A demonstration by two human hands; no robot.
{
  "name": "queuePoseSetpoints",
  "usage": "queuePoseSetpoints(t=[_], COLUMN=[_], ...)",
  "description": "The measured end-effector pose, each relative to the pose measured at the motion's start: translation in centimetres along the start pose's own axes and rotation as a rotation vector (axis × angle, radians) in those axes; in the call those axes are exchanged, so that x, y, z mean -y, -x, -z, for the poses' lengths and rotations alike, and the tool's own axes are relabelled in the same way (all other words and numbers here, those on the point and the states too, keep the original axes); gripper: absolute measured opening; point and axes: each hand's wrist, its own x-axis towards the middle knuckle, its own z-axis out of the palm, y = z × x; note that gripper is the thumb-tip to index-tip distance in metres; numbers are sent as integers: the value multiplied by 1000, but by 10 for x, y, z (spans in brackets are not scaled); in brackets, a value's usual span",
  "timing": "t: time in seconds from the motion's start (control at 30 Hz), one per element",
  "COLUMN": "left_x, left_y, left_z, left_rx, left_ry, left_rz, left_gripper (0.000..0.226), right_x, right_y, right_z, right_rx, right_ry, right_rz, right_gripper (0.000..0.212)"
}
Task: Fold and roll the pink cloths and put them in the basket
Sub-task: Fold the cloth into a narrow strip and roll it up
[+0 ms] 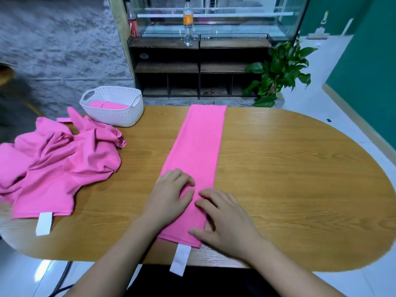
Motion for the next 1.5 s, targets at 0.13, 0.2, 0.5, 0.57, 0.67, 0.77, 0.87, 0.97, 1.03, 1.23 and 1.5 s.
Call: queuePoseSetpoints(t=[0.13, 0.2, 0.5, 0.57, 0.67, 0.77, 0.87, 0.97, 1.03, 1.23, 1.5], left_x=[-9, -15, -30, -27, -22, -19, -19, -23, -29, -42, -40], left_y=[-1, 0, 24, 34, 50, 61, 61, 61, 63, 59, 60], left_z=[-5, -8, -11, -3, 10, 21, 31, 34, 34, 32, 30], left_rx=[-25, -37, 89, 133, 172, 235, 322, 364, 349, 403, 327], left_ry=[-4, -13, 108, 151, 228, 270, 276, 226, 189, 81, 215], left_rz=[24, 47, 19, -9, -31, 21, 52, 17, -13, -69, -8], left_gripper=[13, 12, 34, 43, 54, 57, 53, 43, 35, 27, 18], right_x=[2, 2, -20, -20, -18, -18, -18, -17, -15, -5, 0], right_y=[6, 9, 26, 26, 27, 28, 28, 29, 31, 44, 43], right_z=[4, 6, 14, 12, 11, 11, 12, 11, 10, 9, 13], right_rx=[20, 29, -45, -44, -49, -49, -45, -62, -80, -133, -83], right_ry=[-16, -18, -8, 2, 14, 4, -11, -16, -25, -76, -54], right_rz=[-44, -56, -97, -89, -79, -89, -100, -105, -106, -13, 36], right_gripper=[77, 78, 54, 56, 60, 60, 60, 59, 57, 44, 58])
